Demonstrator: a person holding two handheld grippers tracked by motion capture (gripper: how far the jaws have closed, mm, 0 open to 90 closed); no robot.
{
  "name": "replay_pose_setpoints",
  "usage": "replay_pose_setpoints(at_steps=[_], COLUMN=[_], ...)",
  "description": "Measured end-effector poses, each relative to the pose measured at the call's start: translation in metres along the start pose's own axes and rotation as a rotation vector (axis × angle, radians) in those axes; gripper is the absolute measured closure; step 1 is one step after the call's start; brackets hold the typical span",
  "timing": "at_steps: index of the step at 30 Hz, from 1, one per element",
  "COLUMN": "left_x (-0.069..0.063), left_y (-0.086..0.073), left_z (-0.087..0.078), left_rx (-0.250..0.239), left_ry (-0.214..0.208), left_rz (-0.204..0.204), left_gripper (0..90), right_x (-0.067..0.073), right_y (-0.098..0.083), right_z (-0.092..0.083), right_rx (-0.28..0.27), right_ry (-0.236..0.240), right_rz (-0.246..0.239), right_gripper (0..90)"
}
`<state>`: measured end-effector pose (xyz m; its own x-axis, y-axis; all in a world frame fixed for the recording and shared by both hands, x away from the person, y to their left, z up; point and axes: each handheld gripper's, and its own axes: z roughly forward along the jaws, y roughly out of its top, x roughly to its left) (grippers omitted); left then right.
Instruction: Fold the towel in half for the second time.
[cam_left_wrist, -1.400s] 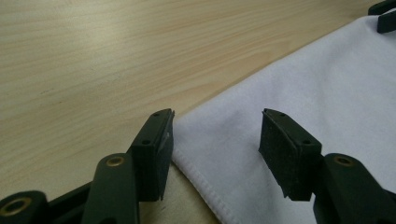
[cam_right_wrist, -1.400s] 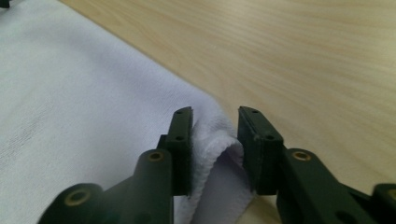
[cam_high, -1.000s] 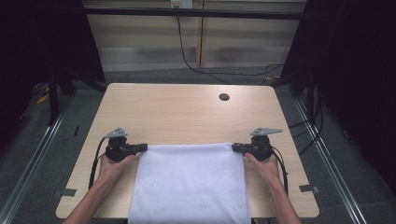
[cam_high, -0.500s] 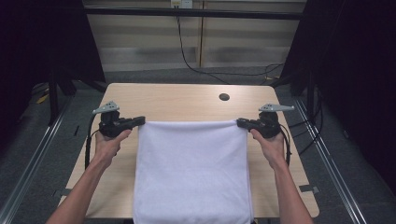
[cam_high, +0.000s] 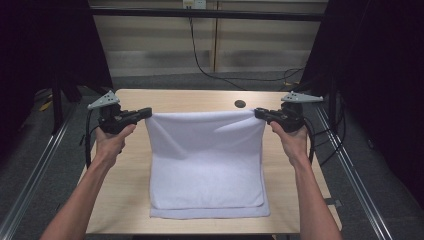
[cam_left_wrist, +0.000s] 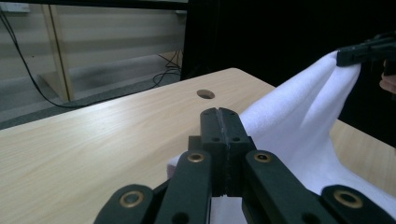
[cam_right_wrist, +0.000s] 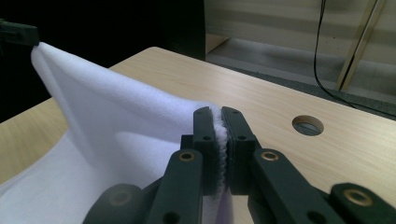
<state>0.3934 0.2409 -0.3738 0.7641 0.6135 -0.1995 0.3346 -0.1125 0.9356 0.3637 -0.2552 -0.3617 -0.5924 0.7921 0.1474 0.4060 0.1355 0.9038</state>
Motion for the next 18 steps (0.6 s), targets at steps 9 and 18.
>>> replay_pose_setpoints(at_steps=[9, 18], left_x=[-0.021, -0.052], left_y=[-0.045, -0.09], left_z=[-0.029, -0.051], left_rx=[0.031, 0.062], left_ry=[-0.044, -0.1], left_rz=[0.004, -0.011], left_gripper=[90.0, 90.0], right_x=[0.027, 0.055], right_y=[-0.037, -0.098], right_z=[-0.032, -0.059], right_rx=[0.027, 0.07], right_ry=[0.068, 0.108], right_rz=[-0.074, -0.079], right_gripper=[85.0, 84.5])
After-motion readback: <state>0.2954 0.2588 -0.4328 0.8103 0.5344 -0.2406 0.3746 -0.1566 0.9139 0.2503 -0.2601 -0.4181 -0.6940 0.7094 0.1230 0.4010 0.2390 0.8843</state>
